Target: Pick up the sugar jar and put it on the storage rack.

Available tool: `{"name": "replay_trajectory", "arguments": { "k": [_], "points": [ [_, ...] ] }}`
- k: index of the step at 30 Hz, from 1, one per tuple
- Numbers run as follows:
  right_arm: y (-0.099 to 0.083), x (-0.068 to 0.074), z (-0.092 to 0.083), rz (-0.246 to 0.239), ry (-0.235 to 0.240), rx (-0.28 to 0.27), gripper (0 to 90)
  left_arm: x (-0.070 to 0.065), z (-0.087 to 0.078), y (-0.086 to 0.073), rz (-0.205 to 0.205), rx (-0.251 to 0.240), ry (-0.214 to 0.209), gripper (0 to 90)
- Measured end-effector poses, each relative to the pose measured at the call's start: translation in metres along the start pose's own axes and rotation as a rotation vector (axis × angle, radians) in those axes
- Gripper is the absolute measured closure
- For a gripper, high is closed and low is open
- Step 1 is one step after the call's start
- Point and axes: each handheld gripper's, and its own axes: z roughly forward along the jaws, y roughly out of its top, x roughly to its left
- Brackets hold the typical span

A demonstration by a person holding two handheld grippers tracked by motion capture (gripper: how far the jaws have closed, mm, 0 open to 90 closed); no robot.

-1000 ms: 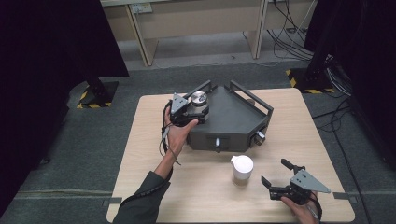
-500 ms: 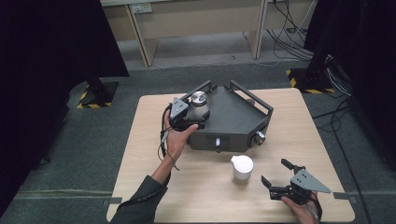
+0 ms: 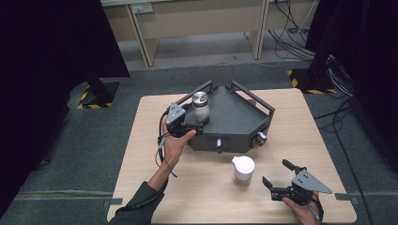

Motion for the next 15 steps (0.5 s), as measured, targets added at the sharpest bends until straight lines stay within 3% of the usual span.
{"name": "replay_trajectory", "arguments": {
  "k": [15],
  "points": [
    [0.0,0.0,0.0,0.003,-0.001,0.001,1.4,-0.008,-0.02,-0.013,-0.018,-0.024,-0.062,0.7]
  ]
}}
